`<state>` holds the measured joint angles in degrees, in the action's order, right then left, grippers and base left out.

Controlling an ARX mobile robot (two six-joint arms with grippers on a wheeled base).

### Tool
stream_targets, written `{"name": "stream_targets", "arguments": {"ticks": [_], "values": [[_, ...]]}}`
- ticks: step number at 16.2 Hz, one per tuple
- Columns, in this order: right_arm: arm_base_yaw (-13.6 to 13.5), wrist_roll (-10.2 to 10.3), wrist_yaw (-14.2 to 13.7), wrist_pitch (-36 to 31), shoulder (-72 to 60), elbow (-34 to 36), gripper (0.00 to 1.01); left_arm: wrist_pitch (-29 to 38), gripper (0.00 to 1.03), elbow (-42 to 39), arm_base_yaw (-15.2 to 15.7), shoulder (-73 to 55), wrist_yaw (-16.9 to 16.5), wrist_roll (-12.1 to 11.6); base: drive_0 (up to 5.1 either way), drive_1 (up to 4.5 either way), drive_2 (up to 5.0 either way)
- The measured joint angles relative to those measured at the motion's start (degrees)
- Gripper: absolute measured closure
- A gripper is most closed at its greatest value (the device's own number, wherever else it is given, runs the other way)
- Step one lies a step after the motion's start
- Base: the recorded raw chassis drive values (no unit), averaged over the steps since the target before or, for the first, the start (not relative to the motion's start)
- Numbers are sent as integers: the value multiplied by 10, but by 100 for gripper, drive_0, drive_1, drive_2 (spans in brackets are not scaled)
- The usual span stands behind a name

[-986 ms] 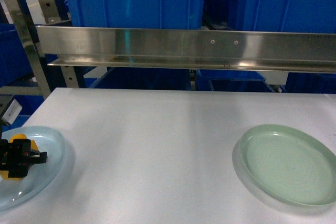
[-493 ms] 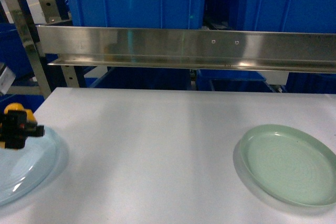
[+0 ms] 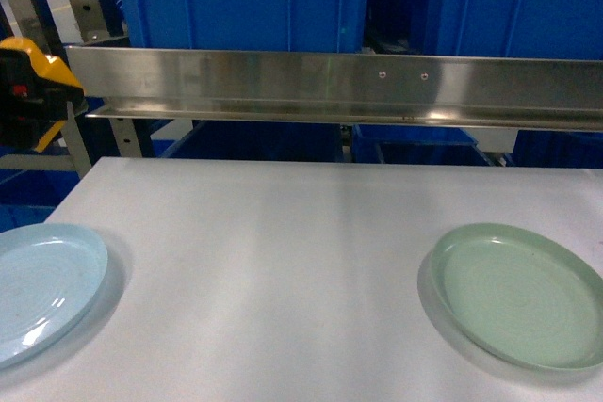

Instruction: Sort and place red and yellow blocks in left bins

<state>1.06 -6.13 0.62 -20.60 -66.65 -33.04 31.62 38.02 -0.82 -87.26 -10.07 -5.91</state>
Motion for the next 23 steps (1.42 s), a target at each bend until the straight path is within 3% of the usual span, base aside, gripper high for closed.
{"name": "stream_targets", "arguments": {"ticks": [3,7,10,12,18,23], "values": [[0,0,0,0,0,0,73,-30,76,-45,-21,87,-5,11,0,0,0],[0,0,0,0,0,0,73,-46,76,-85,-13,191,-4,16,0,0,0],[0,0,0,0,0,0,73,37,76,-116,-23,258,10,42,0,0,0],[0,0,0,0,0,0,73,44,76,-126,-37,281,16,60,0,0,0],[0,0,0,0,0,0,73,8,76,-130,-63,345,52,79,0,0,0],[0,0,0,0,0,0,73,19,76,-129,-47,324,44,85,0,0,0]]}}
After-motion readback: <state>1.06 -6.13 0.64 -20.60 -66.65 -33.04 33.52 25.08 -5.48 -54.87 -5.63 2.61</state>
